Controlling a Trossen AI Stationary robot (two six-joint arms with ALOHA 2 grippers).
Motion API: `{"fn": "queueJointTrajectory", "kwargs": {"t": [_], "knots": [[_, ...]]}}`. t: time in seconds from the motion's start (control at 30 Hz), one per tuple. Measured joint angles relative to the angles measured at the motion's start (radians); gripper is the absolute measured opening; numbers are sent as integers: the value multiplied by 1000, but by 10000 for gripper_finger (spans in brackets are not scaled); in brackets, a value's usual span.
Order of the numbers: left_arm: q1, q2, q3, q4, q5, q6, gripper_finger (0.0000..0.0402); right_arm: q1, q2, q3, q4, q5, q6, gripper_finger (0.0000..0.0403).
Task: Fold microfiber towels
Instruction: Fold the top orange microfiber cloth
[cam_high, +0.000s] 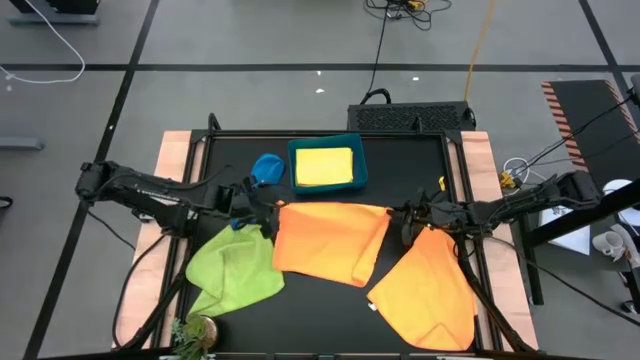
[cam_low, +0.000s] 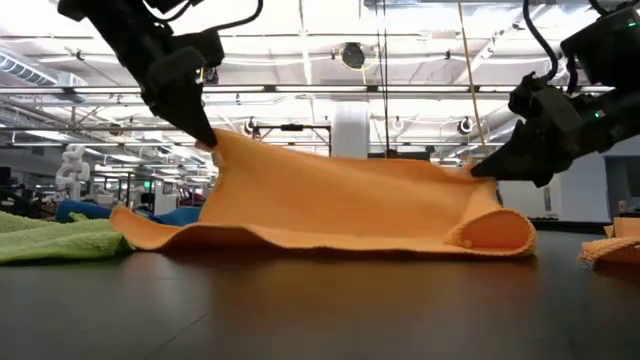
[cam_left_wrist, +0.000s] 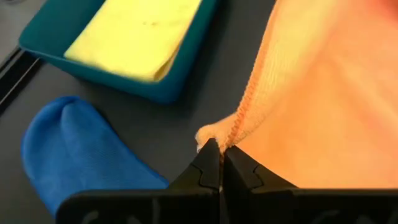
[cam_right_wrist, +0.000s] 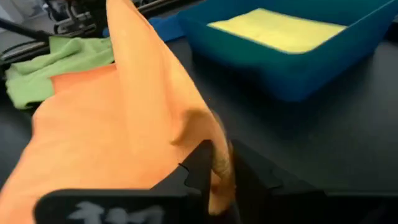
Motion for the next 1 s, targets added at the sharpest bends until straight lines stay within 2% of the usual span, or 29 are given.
{"fn": "queueJointTrajectory", "kwargs": {"t": [0.23, 0.4, 0.5, 0.63, 1.0], "knots": [[53, 0, 0, -6, 50, 43, 4, -76, -52, 11, 12, -113, -36, 103], [66, 0, 0, -1, 51, 62, 9, -82, -65, 14, 193, -347, -78, 116], [68, 0, 0, 12, 51, 80, 6, -58, -34, 18, 248, -456, -40, 115], [68, 0, 0, 21, 50, 83, 6, 20, 77, 65, 201, -465, -2, 115], [68, 0, 0, 19, 51, 82, 12, 200, 497, 393, 98, -464, -202, 114]]}}
